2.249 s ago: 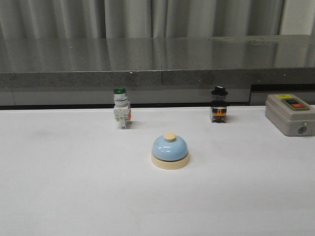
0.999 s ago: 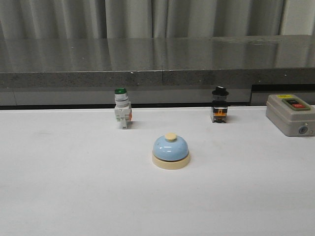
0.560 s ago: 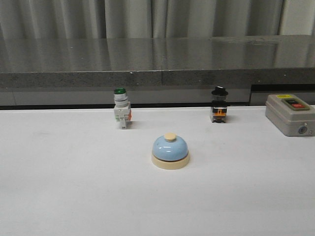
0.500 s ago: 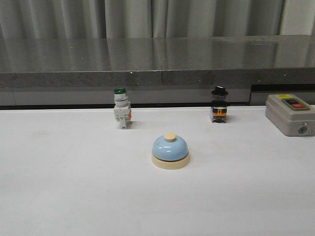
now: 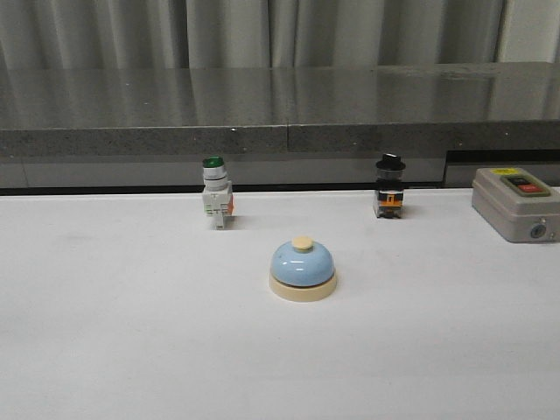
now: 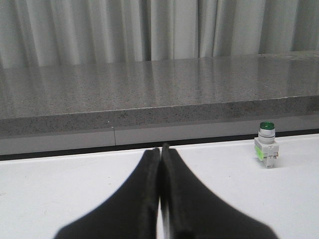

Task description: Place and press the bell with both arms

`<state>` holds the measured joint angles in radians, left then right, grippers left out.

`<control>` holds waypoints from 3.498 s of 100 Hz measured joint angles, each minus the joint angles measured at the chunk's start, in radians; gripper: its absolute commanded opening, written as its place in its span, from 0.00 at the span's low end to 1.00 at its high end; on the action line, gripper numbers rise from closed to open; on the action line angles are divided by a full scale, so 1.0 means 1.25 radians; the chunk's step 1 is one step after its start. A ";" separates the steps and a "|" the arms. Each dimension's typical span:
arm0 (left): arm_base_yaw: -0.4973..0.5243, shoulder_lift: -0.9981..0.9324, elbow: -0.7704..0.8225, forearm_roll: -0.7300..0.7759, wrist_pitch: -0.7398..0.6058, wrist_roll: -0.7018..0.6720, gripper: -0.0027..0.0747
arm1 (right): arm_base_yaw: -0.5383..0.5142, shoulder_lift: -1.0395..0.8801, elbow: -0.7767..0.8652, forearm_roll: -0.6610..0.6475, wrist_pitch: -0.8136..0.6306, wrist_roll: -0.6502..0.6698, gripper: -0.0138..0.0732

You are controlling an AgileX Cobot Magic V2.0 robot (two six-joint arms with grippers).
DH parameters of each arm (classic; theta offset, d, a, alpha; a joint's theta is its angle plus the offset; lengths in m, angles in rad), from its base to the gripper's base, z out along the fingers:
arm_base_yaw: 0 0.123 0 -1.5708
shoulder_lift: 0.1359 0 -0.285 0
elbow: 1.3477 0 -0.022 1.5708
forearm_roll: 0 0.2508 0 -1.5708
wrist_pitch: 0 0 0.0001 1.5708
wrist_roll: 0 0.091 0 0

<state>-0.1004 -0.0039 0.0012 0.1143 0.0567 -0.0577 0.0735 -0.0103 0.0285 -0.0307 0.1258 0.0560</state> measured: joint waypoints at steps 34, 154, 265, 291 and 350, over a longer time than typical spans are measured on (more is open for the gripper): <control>0.000 0.000 0.000 0.001 0.000 0.000 0.01 | 0.000 0.000 0.000 0.000 -0.075 0.000 0.09; 0.000 0.000 0.000 0.001 0.000 0.000 0.01 | 0.040 0.815 -0.702 0.134 0.442 0.004 0.09; 0.000 0.000 0.000 0.001 0.000 0.000 0.01 | 0.369 1.509 -1.118 0.143 0.432 -0.036 0.09; 0.000 0.000 0.000 0.001 0.000 0.000 0.01 | 0.376 1.519 -1.120 0.143 0.435 -0.036 0.09; 0.000 0.000 0.000 0.001 0.000 0.000 0.01 | 0.376 1.570 -1.129 0.143 0.427 -0.036 0.09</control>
<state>-0.1004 -0.0039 0.0012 0.1158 0.0567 -0.0577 0.5429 1.9523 -1.3830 0.1484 0.6595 0.0115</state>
